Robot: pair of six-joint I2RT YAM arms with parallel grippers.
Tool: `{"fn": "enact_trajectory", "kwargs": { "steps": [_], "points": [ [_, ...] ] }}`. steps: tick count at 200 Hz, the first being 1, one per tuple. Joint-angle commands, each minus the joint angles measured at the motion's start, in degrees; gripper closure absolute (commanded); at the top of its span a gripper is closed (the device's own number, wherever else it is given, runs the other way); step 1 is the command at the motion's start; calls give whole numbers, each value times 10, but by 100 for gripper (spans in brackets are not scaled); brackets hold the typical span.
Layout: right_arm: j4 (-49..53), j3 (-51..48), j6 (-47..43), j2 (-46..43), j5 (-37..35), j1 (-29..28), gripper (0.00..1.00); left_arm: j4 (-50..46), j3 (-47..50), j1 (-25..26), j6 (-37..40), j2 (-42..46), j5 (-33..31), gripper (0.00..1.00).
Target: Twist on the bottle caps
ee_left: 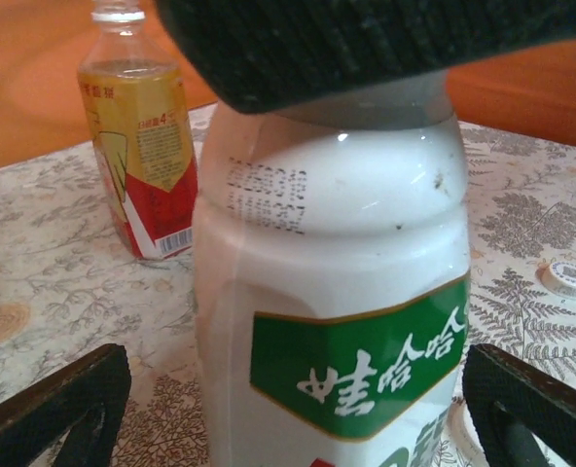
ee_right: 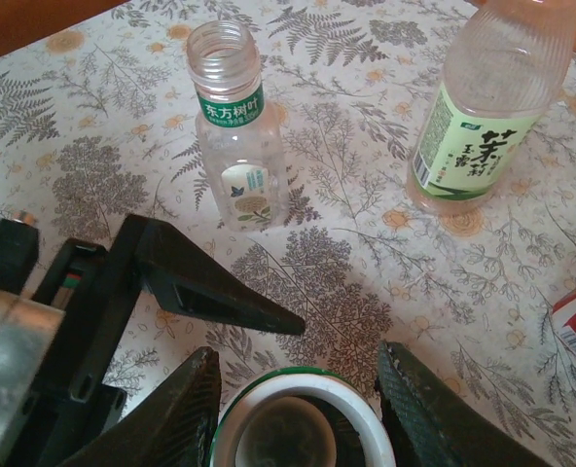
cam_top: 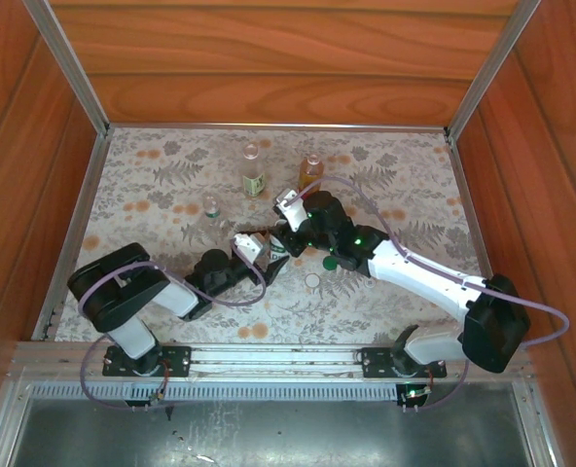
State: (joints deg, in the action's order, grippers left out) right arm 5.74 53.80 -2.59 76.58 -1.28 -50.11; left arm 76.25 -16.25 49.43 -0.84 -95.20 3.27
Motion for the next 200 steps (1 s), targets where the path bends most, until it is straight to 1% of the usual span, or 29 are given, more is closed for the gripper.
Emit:
{"fn": "enact_trajectory", "kwargs": {
  "steps": [1,17,59,118,149,162,169,184,200],
  "points": [
    [3,-2,8,11,-13,-9,57,49,-12,-4,12,-14,18,9],
    [6,0,8,14,-12,-10,57,49,-16,-5,16,-17,16,11],
    [9,2,10,17,-13,-12,56,49,-21,-16,11,-21,18,22],
    [3,3,20,15,-6,-12,55,49,-32,-20,-2,-42,44,26],
    [3,2,22,14,-3,-11,55,49,-36,-21,-7,-44,42,26],
    [4,2,22,16,-3,-11,55,49,-36,-22,-7,-43,44,28],
    [3,2,22,16,-4,-12,55,49,-36,-22,-7,-42,44,30],
    [5,3,23,14,-7,-12,54,49,-33,-22,-10,-37,44,40],
    [7,4,23,15,-7,-12,53,49,-31,-22,-10,-33,43,41]
  ]
}}
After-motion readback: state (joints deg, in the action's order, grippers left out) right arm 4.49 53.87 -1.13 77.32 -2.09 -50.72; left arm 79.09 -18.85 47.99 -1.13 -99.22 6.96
